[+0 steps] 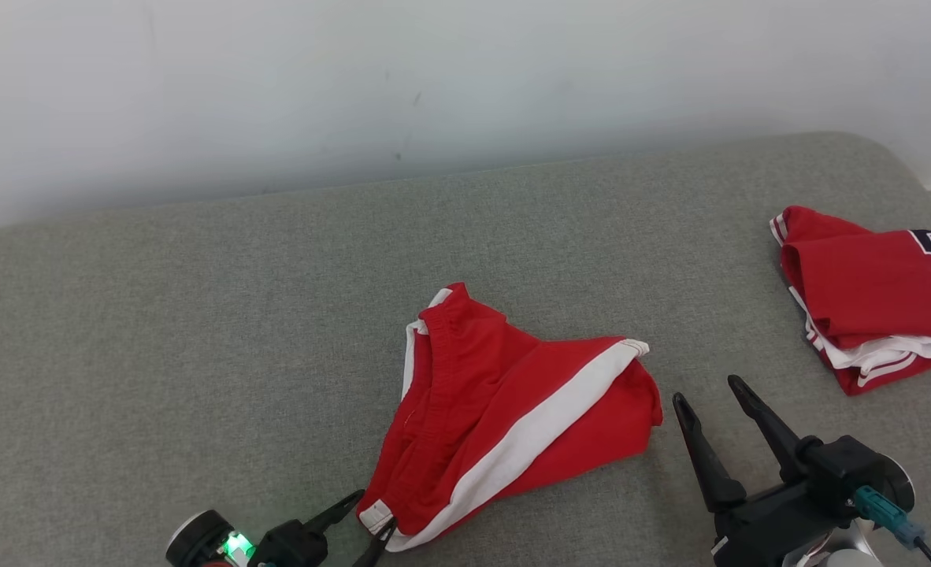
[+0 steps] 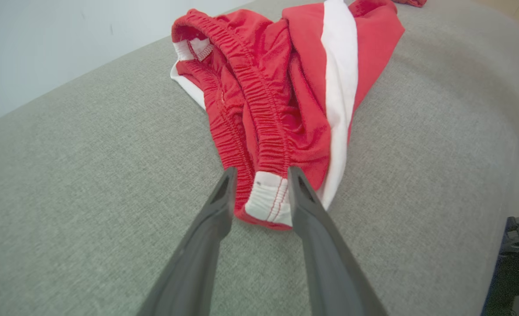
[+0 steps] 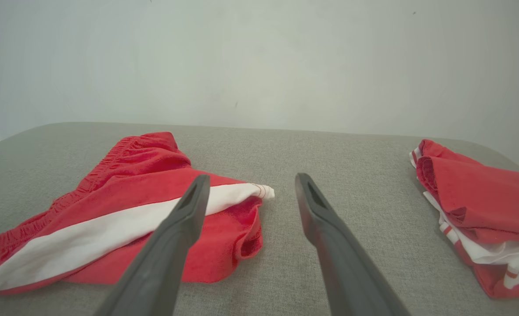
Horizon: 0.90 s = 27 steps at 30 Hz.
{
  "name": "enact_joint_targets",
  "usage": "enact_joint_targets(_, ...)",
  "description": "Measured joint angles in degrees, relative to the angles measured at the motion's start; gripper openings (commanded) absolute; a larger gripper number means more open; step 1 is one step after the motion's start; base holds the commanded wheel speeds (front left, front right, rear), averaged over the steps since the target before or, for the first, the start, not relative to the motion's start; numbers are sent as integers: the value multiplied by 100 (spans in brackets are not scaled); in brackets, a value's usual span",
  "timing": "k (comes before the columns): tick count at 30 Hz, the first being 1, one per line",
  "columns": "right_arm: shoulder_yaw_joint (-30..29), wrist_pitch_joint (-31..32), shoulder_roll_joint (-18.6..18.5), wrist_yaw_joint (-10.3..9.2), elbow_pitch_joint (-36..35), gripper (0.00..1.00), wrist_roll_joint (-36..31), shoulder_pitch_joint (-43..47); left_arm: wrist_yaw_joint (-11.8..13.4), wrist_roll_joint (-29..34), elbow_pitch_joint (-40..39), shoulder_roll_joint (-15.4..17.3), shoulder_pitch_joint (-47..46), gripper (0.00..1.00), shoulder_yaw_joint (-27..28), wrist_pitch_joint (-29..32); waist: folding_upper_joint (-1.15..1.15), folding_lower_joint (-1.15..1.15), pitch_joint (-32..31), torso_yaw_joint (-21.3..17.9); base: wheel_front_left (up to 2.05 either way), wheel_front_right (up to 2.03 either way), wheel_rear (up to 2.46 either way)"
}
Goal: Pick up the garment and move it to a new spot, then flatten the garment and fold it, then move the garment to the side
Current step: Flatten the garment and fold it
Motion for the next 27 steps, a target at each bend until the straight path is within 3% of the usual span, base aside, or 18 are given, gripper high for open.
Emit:
enact_joint_targets(1,-3,0,2,0,1,100,0,-13,0,-45,5,31,-24,75,-36,15,0,0,14,-21,0,0,0)
enact_joint_targets(2,-13,0,2,0,3,100,0,-32,0,-82,8,49,-31,95,-71,31,0,0,27,-39,0,0,0)
enact_joint_targets(3,-21,0,-1,0,3,100,0,-59,0,-109,25,73,-42,100,-138,85,0,0,39,-57,0,0,0)
enact_joint_targets(11,-89,0,-9,0,-22,100,2,-75,0,-218,166,214,-173,99,-398,261,0,0,87,-142,0,0,0)
enact_joint_targets(13,-89,0,-10,0,-31,100,2,-75,0,-267,180,229,-217,44,-458,261,0,0,96,-151,0,0,0)
enact_joint_targets(14,-93,0,-15,0,-31,100,2,-74,0,-285,189,236,-250,1,-509,279,0,0,101,-151,0,0,0)
enact_joint_targets(22,-68,0,-47,0,38,100,45,-124,16,-524,224,348,-234,0,-594,388,0,0,62,-115,0,0,0)
enact_joint_targets(27,265,0,52,0,856,100,506,-443,65,-1036,4,356,18,0,-289,202,0,0,37,-75,0,0,0)
